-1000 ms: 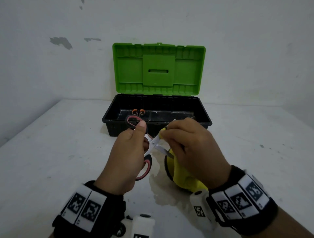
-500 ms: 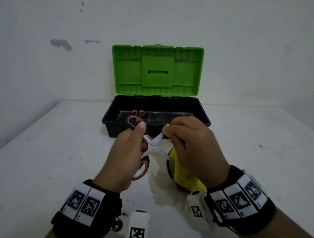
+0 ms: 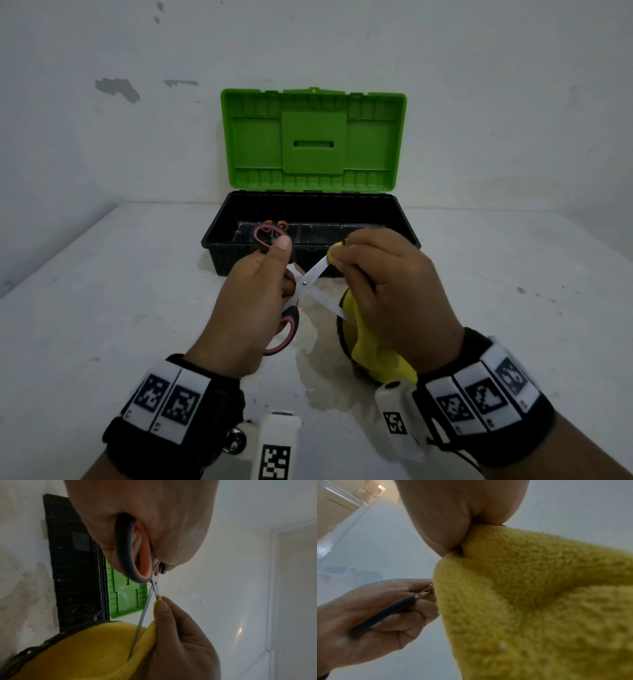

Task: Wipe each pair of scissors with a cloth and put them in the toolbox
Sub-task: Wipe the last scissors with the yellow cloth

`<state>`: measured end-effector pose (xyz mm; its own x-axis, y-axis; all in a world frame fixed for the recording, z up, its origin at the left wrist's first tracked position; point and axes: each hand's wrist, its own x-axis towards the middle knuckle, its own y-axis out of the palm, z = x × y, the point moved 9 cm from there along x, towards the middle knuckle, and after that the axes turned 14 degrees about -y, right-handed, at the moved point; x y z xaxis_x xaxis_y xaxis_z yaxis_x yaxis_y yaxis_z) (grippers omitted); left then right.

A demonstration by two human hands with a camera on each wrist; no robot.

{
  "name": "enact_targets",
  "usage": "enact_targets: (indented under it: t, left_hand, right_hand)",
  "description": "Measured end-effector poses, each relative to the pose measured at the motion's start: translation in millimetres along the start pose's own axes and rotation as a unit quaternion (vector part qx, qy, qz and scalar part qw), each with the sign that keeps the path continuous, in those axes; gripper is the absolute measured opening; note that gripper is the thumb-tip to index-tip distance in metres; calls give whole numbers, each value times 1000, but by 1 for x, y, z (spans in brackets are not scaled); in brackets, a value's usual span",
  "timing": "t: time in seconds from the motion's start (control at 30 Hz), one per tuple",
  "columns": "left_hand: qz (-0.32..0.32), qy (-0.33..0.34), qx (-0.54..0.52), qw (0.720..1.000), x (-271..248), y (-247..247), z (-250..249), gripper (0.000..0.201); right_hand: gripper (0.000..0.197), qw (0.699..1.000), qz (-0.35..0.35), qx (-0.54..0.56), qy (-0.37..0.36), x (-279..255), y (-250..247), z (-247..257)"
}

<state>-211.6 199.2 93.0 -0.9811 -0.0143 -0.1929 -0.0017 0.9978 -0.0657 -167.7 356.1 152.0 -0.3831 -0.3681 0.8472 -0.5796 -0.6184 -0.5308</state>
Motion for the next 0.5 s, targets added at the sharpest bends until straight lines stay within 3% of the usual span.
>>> enact_targets:
  t: [0.1, 0.27, 0.43, 0.5]
  left_hand:
    - [9, 2, 3, 1000, -2, 0, -3, 48]
    - [13, -4, 2, 1000, -2, 1, 0, 44]
    - [-7, -24, 5, 1000, 0, -6, 4, 52]
    - [-19, -1, 26, 999, -1, -8, -1, 55]
  right_hand:
    - [12, 1000, -4, 5, -7, 0, -4, 0]
    - [13, 998, -21, -16, 54, 0, -13, -28]
    - [11, 977, -26, 76, 200, -5, -26, -56]
    - [10, 974, -20, 100, 203, 1, -29, -52]
